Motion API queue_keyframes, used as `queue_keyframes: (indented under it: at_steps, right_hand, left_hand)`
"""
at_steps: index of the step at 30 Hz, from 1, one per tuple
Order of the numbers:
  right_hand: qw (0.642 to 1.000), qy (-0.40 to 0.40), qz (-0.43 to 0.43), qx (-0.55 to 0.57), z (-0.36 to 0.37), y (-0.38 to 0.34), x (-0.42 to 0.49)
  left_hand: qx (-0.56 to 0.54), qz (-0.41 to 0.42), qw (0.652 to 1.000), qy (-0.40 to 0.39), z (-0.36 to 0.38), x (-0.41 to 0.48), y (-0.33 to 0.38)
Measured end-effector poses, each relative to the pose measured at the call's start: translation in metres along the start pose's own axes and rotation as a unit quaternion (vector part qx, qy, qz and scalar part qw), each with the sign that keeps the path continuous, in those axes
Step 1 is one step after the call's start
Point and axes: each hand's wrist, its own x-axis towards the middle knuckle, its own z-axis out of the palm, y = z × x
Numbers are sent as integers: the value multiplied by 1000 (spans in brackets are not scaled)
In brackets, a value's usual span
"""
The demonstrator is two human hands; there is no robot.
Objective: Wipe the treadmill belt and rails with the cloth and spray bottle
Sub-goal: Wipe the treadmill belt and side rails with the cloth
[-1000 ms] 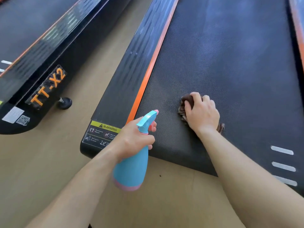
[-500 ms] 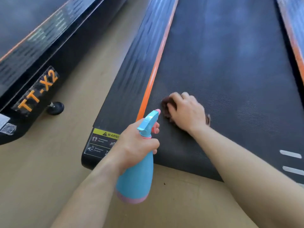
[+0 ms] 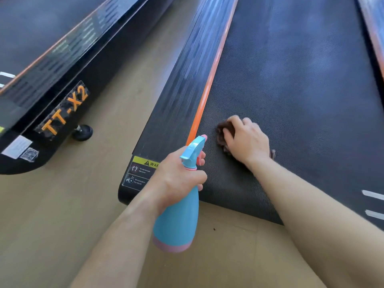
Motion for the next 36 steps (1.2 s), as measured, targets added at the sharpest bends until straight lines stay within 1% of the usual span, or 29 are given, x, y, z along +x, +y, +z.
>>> queue_keyframes:
  at_steps: [2,4,5,8,10,12,13,16,18,19,20,23,25,26,28,30,32,34,35,36]
  right_hand:
    - [998,4,60,23,5,-5,19]
    - [998,12,65,25,3,-10,5]
    - [999,16,42,18,0,-11,-15]
    - [998,13,-64,-1,-8,-11,-79]
    - [996,2,-88,4,-7,-1,-80]
    - [998,8,-60,4,-3,0,-52]
    - [999,23,-33,3,2,-1,-33]
    - [998,28,59,7,7,-6,15]
    - [997,32,65,3,7,-10,10]
    - [998,33,48,-4,5,-12,-4]
    - [999,36,12,-9,3,-14,-25]
    - [992,10,-125,-12,-4,-18,-83]
    - [986,-2,-163,-22,-5,-14,-74]
    - [987,-4,-155,-32,-4,-15,-56]
    - [996,11,-89,-23,3,-22,-5]
    - [1000,-1,-22,5,11,-30,48]
    - [1000,-3,13,13,15,-36,77]
    - [1000,6,21,4,16,-42,64]
    - [1000,11,6,-6,15,-43,44]
    - [999,20,-27,-10,13,-45,18]
  left_hand:
    - [11,3,1000,-8,2,0,-2]
    - [10,1,1000,-13,4,1,-4]
    - [10,-1,1000,-15,5,1,-4]
    - [27,-3,999,-16,8,3,0]
    - [19,-4,1000,-9,9,5,2]
    - [1,-4,1000,-2,10,7,4]
    - [-5,-3,1000,0,11,8,3]
    - [-3,6,1000,-2,14,5,3]
    - [2,6,1000,-2,15,2,4]
    - [3,5,1000,-2,15,1,4]
    - [3,2,1000,-1,14,0,5]
    - [7,-8,1000,11,8,-2,7]
    - [4,-13,1000,21,4,-3,7]
    - [-3,-14,1000,27,3,-3,6]
    - [-16,-14,999,36,1,-3,2]
    - [-22,-7,999,42,1,-5,-1]
    - [-16,-7,999,44,3,-6,-2]
    - [-13,-15,999,43,3,-7,-2]
    - [-10,-19,999,41,3,-8,-2]
    - [-9,-23,999,42,2,-8,0]
